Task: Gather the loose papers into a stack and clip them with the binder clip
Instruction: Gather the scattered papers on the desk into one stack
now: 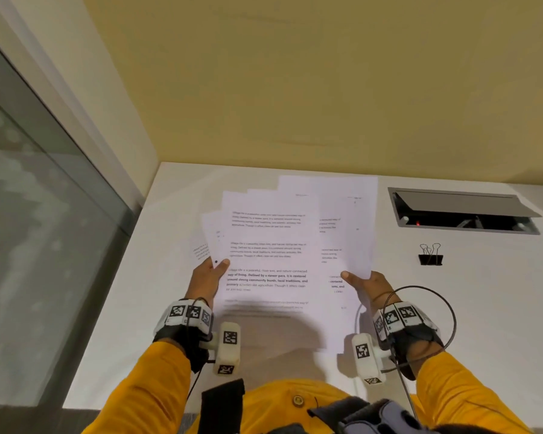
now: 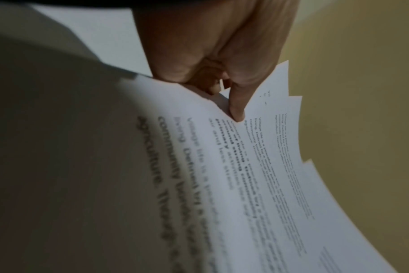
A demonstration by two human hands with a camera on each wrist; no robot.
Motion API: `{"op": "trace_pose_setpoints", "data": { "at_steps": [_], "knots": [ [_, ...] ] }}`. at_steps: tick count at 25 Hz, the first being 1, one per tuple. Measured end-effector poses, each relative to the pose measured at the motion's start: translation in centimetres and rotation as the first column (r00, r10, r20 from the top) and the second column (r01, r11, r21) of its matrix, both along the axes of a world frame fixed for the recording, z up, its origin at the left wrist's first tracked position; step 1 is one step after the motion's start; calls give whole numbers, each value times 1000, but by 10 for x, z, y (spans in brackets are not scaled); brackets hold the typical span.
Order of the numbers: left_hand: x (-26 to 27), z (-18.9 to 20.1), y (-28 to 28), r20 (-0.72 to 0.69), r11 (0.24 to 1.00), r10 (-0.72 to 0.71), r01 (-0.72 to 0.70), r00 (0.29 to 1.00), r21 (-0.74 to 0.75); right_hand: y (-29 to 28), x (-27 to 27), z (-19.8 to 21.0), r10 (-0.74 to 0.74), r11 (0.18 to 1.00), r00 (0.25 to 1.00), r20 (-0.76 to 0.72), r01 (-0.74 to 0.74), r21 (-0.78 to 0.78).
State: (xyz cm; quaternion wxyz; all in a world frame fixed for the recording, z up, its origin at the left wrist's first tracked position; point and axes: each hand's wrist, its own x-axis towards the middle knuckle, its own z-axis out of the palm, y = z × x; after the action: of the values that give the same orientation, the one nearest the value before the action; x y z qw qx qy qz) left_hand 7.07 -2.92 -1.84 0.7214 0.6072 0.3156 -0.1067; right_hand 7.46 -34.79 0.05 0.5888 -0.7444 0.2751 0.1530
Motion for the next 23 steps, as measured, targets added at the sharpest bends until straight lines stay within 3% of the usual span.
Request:
{"op": "trace_pose_setpoints", "data": {
  "at_steps": [3, 9, 11, 14, 18, 23],
  "knots": [
    [3, 12, -17, -17, 999, -6, 5, 1000, -35, 8, 1, 13, 55, 998, 998, 20, -56, 33],
    [1, 16, -26, -56, 998, -33, 30, 998, -58, 15, -1, -2, 175, 980, 984, 20, -176, 96],
    [3, 19, -28, -52, 998, 21, -23, 998, -54, 19, 2, 9, 222, 974, 975, -8, -221, 40],
    [4, 22, -30, -25, 989, 82, -85, 996, -124, 20, 10, 12, 171, 983, 982, -84, -176, -58],
    [3, 23, -38, 23, 984, -63, 66, 998, -166, 25, 7, 13, 282, 959, 954, 100, -278, -46],
    [2, 29, -41, 28, 963, -157, 160, 987, -217, 22, 11, 8, 238, 971, 967, 85, -239, -6]
  ]
}}
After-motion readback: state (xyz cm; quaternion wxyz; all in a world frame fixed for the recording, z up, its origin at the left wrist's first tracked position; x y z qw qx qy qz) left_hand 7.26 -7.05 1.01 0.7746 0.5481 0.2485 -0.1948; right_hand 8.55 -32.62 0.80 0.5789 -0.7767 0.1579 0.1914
